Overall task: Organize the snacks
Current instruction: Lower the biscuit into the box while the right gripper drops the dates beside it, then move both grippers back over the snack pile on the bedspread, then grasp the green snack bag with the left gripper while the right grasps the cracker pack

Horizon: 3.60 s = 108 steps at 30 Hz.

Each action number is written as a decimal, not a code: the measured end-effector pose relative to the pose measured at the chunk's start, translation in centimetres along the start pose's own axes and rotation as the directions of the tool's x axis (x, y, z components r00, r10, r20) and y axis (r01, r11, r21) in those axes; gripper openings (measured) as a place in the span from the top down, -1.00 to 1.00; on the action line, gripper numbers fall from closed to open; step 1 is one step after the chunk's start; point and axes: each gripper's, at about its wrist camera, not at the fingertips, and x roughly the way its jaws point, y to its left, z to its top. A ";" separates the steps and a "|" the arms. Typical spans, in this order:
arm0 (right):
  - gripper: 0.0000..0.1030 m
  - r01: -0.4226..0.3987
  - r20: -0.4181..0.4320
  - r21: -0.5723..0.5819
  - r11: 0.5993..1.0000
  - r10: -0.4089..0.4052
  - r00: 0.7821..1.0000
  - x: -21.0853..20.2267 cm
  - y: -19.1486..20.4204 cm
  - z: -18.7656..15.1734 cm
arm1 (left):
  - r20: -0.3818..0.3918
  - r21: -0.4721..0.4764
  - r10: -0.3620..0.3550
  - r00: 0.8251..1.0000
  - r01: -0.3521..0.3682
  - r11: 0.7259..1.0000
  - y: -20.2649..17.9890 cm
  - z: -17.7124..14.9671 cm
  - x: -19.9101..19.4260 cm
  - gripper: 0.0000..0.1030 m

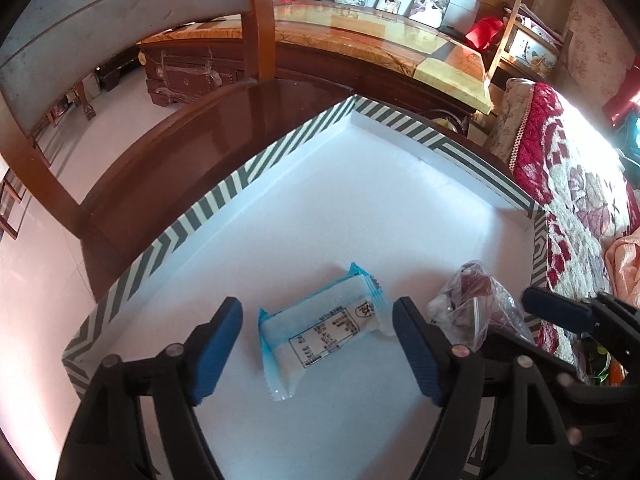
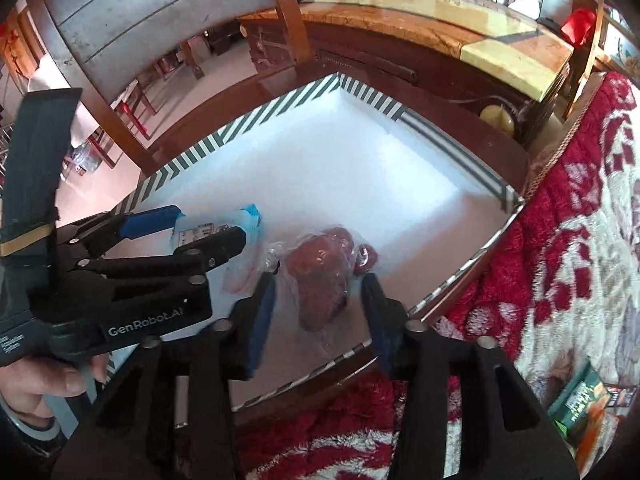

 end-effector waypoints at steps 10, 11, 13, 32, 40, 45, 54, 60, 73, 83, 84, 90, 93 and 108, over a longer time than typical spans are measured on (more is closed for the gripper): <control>-0.02 -0.021 0.055 0.028 0.999 0.020 0.998 -3.0 0.1 -0.8 | 0.044 0.011 0.015 0.999 -0.016 1.000 -0.4 -0.6 -2.3 -0.71; -0.02 -0.024 0.061 0.032 0.999 0.022 0.998 -3.3 0.1 -1.0 | 0.050 0.016 0.016 0.999 -0.017 1.000 -0.5 -0.7 -2.5 -0.71; -0.02 -0.030 0.072 0.042 0.999 0.027 0.997 -4.1 0.0 -1.5 | 0.060 0.026 0.015 0.998 -0.016 1.000 -1.0 -0.9 -3.1 -0.72; -0.02 0.021 0.126 0.189 0.982 -0.045 0.991 -10.6 -4.3 -9.4 | 0.067 0.197 -0.125 0.990 0.110 0.974 -10.6 -4.2 -7.5 -0.74; -0.02 0.066 0.144 0.232 0.971 -0.102 0.984 -14.0 -6.6 -12.8 | 0.037 0.272 -0.170 0.985 0.154 0.950 -14.9 -6.1 -8.1 -0.74; -0.02 0.086 0.150 0.278 0.957 -0.131 0.980 -15.9 -8.3 -15.3 | 0.023 0.304 -0.183 0.983 0.167 0.938 -16.4 -6.8 -8.3 -0.74; -0.02 0.146 0.141 0.369 0.918 -0.210 0.967 -18.6 -12.1 -20.8 | -0.015 0.338 -0.202 0.979 0.195 0.921 -19.0 -7.8 -8.2 -0.74; -0.02 0.143 0.133 0.438 0.887 -0.221 0.966 -19.1 -14.1 -22.7 | -0.045 0.381 -0.231 0.972 0.231 0.895 -21.4 -7.8 -7.2 -0.74; -0.02 0.127 0.122 0.454 0.882 -0.203 0.972 -18.8 -15.3 -23.6 | -0.183 0.296 -0.291 0.939 0.335 0.894 -25.8 -6.1 -2.3 -0.74; -0.02 0.120 0.130 0.464 0.878 -0.201 0.971 -19.1 -16.0 -23.3 | -0.216 0.317 -0.305 0.927 0.363 0.876 -27.5 -6.5 -0.5 -0.04; -0.02 0.120 0.131 0.464 0.878 -0.202 0.971 -19.1 -16.1 -23.2 | -0.220 0.326 -0.304 0.927 0.363 0.873 -27.4 -6.6 -0.4 -0.04; -0.02 0.121 0.124 0.453 0.883 -0.197 0.972 -18.6 -15.9 -22.1 | -0.204 0.315 -0.361 0.910 0.410 0.856 -25.8 -6.8 -1.1 -0.02; -0.02 0.123 0.123 0.442 0.888 -0.196 0.973 -18.2 -15.6 -21.4 | -0.185 0.320 -0.360 0.914 0.403 0.857 -24.9 -6.9 -1.7 -0.02; -0.16 0.217 0.056 0.456 0.863 -0.271 0.961 -15.5 -16.8 -17.2 | -0.116 0.340 -0.305 0.945 0.326 0.882 -21.7 -8.2 -3.5 -0.02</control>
